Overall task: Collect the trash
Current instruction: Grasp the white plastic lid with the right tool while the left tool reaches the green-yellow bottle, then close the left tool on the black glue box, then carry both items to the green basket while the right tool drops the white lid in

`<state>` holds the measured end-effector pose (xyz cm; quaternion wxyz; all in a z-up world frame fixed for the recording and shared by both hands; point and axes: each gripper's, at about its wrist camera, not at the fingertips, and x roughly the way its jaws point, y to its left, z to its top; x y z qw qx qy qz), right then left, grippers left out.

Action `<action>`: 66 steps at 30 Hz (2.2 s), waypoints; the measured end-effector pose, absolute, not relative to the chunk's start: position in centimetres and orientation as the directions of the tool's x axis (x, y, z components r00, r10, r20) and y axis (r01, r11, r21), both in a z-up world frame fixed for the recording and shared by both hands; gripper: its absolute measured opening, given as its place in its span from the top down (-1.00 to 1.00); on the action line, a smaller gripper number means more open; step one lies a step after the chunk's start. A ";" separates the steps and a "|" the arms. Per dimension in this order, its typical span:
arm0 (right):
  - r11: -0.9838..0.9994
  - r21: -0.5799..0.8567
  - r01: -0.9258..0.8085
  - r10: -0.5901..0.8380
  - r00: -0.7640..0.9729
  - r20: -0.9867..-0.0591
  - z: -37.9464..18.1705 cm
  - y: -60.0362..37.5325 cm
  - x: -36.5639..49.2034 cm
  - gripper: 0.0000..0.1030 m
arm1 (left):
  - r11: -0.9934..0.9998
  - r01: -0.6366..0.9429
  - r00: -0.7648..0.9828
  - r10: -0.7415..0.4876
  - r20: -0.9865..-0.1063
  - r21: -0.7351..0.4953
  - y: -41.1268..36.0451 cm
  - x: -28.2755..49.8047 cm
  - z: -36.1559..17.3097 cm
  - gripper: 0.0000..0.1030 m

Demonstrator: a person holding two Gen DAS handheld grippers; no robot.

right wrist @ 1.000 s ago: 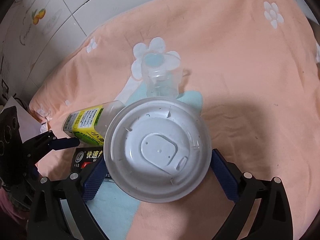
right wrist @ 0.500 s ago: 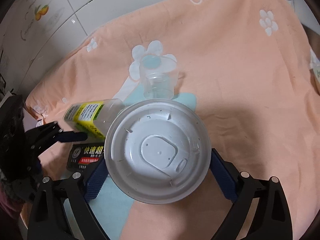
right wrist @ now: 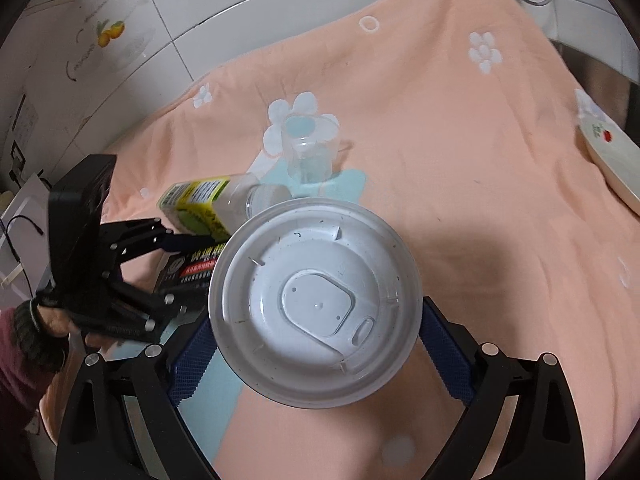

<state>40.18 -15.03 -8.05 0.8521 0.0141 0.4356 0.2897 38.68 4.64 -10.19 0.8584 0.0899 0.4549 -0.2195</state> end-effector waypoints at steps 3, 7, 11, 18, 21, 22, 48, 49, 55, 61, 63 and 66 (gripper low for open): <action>0.836 0.273 -0.477 0.503 0.464 -0.729 -7.5 -15.8 38.8 -0.76 | 0.893 0.448 0.487 -0.280 -0.827 -0.039 4.4 38.8 -10.2 -0.24; 0.840 0.267 -0.471 0.498 0.478 -0.723 -6.7 -16.6 36.8 -0.76 | 0.893 0.448 0.485 -0.275 -0.830 -0.034 3.7 39.0 -10.4 -0.37; 0.846 0.259 -0.465 0.490 0.489 -0.722 -6.4 -17.4 34.9 -0.76 | 0.896 0.444 0.501 -0.269 -0.823 -0.022 3.4 39.2 -10.5 -0.35; 0.863 0.232 -0.449 0.461 0.510 -0.726 -6.3 -19.0 31.1 -0.76 | 0.919 0.394 0.532 -0.256 -0.807 -0.031 3.4 38.0 -9.9 0.04; 0.872 0.207 -0.444 0.441 0.526 -0.727 -6.2 -19.5 29.1 -0.76 | 0.923 0.381 0.544 -0.264 -0.796 -0.046 3.4 37.0 -9.5 0.08; 0.874 0.204 -0.441 0.437 0.530 -0.727 -6.2 -19.7 28.4 -0.76 | 0.926 0.376 0.554 -0.260 -0.791 -0.041 3.2 36.4 -9.2 0.10; 0.977 0.205 -0.061 0.198 0.626 -0.754 -8.2 -35.6 10.8 -0.76 | 0.773 0.617 0.506 -0.533 -0.678 -0.147 -9.6 21.6 -4.0 0.12; 0.977 0.210 -0.048 0.193 0.626 -0.756 -8.4 -36.1 10.2 -0.76 | 0.766 0.625 0.501 -0.540 -0.677 -0.148 -10.2 21.2 -4.0 0.12; 0.968 0.250 0.019 0.186 0.614 -0.767 -10.3 -38.6 7.1 -0.78 | 0.708 0.687 0.449 -0.592 -0.669 -0.165 -14.6 19.0 -3.8 0.12; 0.958 0.283 0.042 0.199 0.613 -0.765 -11.0 -40.0 5.6 -0.80 | 0.652 0.734 0.390 -0.634 -0.668 -0.191 -18.4 17.2 -4.0 0.12; 0.958 0.282 0.045 0.196 0.615 -0.764 -11.0 -40.2 5.3 -0.81 | 0.640 0.743 0.374 -0.640 -0.671 -0.196 -19.3 16.8 -4.3 0.12; 0.953 0.299 0.054 0.202 0.622 -0.756 -11.0 -40.6 4.8 -0.82 | 0.619 0.758 0.345 -0.648 -0.679 -0.205 -20.8 16.2 -4.8 0.12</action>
